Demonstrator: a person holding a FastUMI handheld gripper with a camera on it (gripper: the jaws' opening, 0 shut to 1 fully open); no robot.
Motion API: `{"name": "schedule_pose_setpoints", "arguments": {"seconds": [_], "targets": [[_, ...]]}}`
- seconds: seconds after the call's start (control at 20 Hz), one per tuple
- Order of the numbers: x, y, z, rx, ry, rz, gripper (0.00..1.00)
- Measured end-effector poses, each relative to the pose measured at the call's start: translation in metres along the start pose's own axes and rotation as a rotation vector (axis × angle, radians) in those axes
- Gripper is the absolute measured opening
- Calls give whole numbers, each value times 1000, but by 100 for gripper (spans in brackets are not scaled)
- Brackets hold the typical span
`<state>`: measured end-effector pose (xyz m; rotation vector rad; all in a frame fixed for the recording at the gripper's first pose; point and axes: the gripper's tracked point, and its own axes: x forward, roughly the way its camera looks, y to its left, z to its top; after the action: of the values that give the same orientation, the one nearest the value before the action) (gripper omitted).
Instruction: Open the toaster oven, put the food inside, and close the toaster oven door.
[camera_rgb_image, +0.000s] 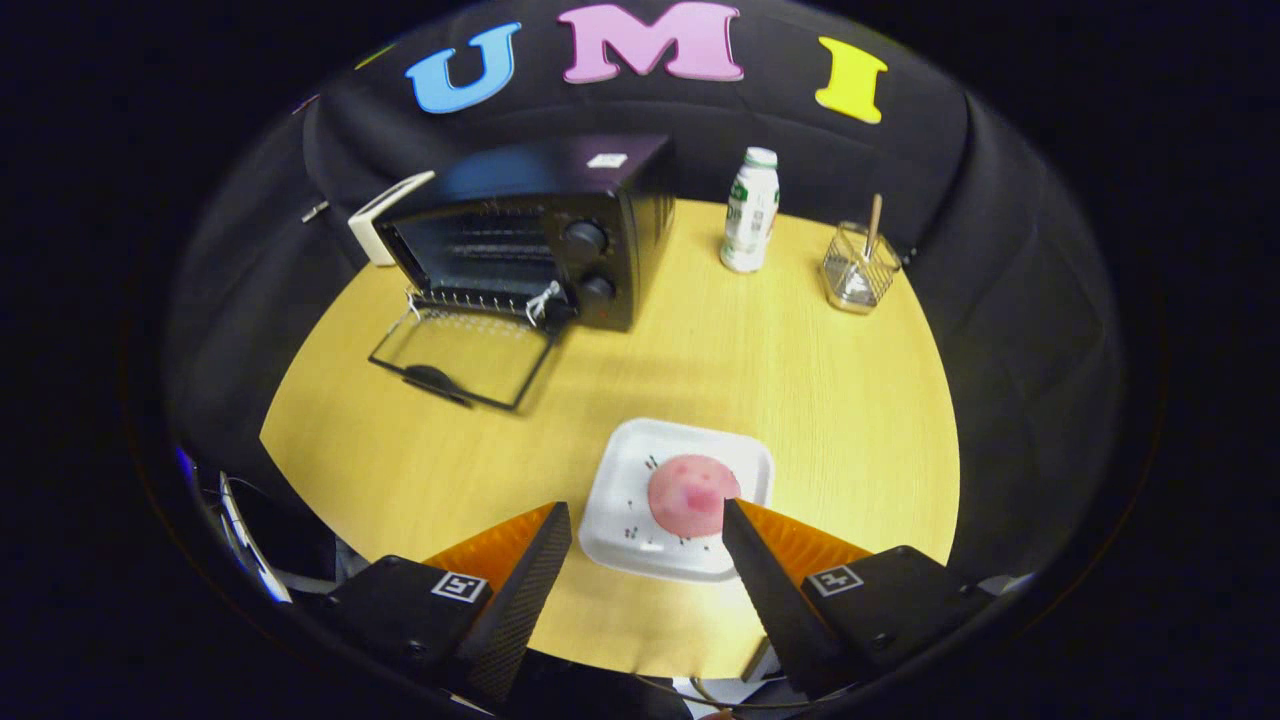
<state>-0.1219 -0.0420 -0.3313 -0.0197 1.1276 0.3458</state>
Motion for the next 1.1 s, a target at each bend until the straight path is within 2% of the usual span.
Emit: {"name": "schedule_pose_setpoints", "arguments": {"seconds": [0.2,0.4,0.6,0.65,0.7,0.9,0.95,1.0,1.1], "targets": [[33,-45,-19,94,139,-9,100],[70,-73,-34,127,247,-40,99],[94,-88,-44,157,328,-55,86],[98,-90,-46,165,339,-58,80],[101,-94,-49,175,349,-60,61],[108,-90,-47,254,336,34,13],[107,-88,-47,276,323,69,13],[104,-89,-46,292,305,104,8],[104,-87,-47,373,282,160,8]]}}
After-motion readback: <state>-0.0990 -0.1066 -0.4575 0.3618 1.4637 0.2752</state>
